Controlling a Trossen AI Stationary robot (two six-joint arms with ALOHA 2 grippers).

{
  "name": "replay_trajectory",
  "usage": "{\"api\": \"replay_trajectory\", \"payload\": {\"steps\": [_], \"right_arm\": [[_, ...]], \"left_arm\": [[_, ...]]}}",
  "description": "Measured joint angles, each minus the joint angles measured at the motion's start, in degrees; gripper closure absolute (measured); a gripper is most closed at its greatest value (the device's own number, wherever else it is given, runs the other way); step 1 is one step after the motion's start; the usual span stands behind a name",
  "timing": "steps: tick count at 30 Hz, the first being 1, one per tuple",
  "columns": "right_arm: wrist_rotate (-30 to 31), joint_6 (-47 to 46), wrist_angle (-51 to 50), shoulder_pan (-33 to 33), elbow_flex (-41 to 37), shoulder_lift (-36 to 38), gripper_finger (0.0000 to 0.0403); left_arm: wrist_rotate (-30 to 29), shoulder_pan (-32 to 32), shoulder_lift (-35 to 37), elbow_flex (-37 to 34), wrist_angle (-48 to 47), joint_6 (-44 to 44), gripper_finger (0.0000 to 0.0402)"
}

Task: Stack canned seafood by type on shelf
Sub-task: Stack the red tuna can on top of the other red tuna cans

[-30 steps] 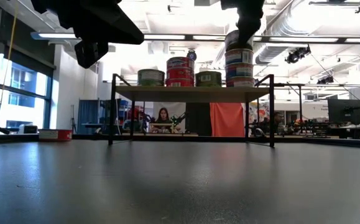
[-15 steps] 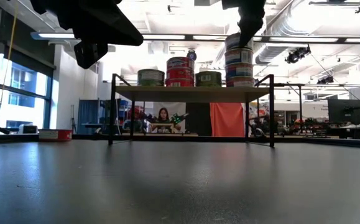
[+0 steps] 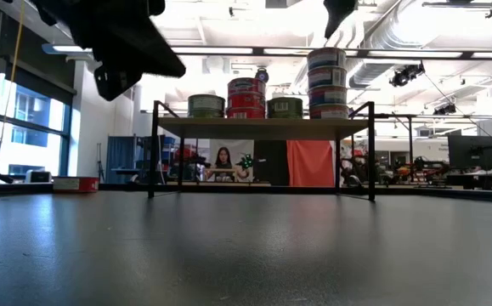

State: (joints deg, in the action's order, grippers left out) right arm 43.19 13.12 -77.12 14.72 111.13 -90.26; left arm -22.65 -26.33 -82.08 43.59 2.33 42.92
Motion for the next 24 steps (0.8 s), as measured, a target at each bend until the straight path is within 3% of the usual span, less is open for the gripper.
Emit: {"api": "replay_trajectory", "payload": {"steps": [2,4,11,14,18,21,24], "right_arm": [[0.0,-2.6,-0.1,-0.2,2.1,0.0,0.0114],[-1.2,-6.6,0.0,-0.6,4.4,0.0,0.0114],[-12.5,-20.3,-3.5,-3.1,11.0,0.0,0.0114],[-16.5,-26.1,-6.5,-6.1,11.5,0.0,0.0114],[-17.8,-32.4,-10.1,-12.8,8.9,0.0,0.0114],[-17.1,-37.4,-11.1,-19.4,5.0,0.0,0.0114],[-13.5,-44.1,-10.8,-26.7,-0.1,0.2,0.0114]], "left_arm": [[1.8,0.1,1.0,0.1,0.8,-1.1,0.0401],[4.2,1.1,4.1,2.3,-5.4,-3.7,0.0401],[4.4,12.1,16.9,21.1,-49.7,-12.3,0.0401],[6.5,22.8,17.9,29.5,-68.1,-20.5,0.0401],[8.9,41.5,15.7,31.7,-84.2,-30.6,0.0401],[8.9,54.1,12.4,27.5,-88.9,-39.2,0.0401],[8.2,63.3,9.2,21.4,-84.6,-45.9,0.0401]]}}
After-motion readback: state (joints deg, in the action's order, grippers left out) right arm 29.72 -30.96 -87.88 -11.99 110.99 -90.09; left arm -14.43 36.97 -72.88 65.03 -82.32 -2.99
